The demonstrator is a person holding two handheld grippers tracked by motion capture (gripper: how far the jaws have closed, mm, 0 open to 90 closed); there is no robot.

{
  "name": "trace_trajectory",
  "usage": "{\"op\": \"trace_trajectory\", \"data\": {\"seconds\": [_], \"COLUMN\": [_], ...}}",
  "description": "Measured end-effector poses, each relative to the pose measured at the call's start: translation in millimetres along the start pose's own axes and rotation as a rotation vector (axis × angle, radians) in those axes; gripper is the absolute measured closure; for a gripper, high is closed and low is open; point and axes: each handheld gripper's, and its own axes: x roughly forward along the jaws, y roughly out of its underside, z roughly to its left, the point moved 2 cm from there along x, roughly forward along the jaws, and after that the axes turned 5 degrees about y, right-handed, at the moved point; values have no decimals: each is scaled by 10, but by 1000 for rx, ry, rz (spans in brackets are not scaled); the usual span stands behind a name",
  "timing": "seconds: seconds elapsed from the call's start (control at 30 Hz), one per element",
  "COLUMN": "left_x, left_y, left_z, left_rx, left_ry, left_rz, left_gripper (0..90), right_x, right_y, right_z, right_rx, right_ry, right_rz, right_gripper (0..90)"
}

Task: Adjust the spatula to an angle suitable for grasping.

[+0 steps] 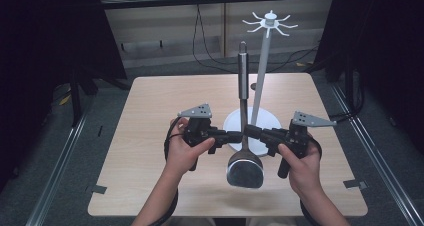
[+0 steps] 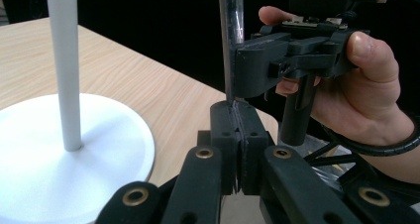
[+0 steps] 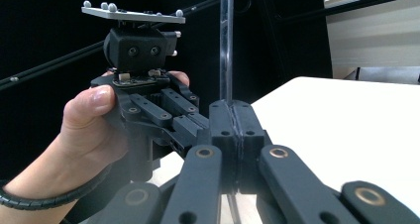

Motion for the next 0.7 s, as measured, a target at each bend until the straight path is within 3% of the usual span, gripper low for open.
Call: {"op": "trace_trajectory", "data": {"seconds": [0.37, 0.7], "left_x": [49, 125], "left_y": [-134, -209], "left_z": [-57, -72], "left_rx": [48, 67], "left_ry": [-4, 15], "left_rz": [24, 29], "left_gripper": [888, 888], "right_x": [-91, -177], "right_y": [-78, -113], "right_z": [24, 19], "right_rx": [-24, -40], "right_ry": [15, 29], "right_rz": [-28, -52], "right_gripper": [900, 900]}}
